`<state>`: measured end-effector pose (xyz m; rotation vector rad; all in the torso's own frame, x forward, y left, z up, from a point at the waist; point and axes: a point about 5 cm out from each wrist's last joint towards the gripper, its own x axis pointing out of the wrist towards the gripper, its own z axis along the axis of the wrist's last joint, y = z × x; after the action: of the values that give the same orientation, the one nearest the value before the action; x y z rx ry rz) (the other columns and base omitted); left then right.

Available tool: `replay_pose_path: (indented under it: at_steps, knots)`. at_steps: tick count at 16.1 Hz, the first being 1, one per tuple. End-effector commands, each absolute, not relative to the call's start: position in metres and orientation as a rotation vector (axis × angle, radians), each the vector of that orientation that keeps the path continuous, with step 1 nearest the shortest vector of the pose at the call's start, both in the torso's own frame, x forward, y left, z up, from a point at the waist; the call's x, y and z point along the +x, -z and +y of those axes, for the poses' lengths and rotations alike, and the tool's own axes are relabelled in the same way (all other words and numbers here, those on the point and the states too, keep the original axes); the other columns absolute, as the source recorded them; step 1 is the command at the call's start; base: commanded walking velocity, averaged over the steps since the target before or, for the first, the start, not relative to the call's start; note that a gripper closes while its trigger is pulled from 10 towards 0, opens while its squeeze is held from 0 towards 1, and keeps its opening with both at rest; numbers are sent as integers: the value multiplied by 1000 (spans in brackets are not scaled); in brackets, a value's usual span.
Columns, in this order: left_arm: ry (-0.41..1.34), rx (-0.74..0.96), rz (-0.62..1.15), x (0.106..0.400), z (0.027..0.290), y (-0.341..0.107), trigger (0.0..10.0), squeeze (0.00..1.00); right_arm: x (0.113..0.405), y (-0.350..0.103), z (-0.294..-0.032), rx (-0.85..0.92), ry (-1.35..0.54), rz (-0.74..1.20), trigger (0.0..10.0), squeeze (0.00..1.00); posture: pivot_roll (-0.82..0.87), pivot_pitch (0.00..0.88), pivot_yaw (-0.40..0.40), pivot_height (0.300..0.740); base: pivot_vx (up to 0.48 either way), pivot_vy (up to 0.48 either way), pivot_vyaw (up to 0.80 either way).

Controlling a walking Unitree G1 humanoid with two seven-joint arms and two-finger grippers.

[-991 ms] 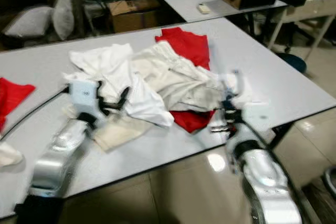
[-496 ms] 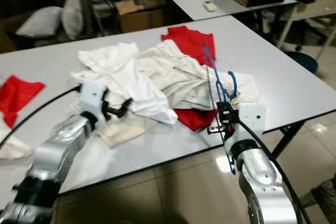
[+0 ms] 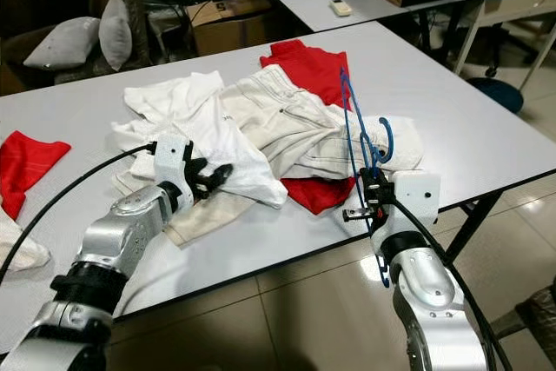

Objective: Hang hanger

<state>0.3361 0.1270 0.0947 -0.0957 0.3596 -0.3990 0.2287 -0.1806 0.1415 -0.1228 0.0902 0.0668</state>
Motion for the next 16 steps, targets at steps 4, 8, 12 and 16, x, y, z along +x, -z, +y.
replay_pose_path:
  at_steps: [4,8,12,16]
  knots:
    - [391,-69,346,343,126,-99,0,0,231,-142,-177,-120,-71,75,10000,0,-4,0,141,740,0,0,0]
    - [433,-111,329,343,118,-100,0,0,230,-141,-177,-127,-66,73,10000,0,-7,0,139,740,0,0,0]
    - [456,-149,310,341,116,-101,0,0,231,-141,-176,-131,-70,72,10000,0,-3,0,135,740,0,0,0]
    - [494,-185,265,343,113,-112,0,0,232,-141,-175,-134,-68,69,10000,0,0,0,143,740,0,0,0]
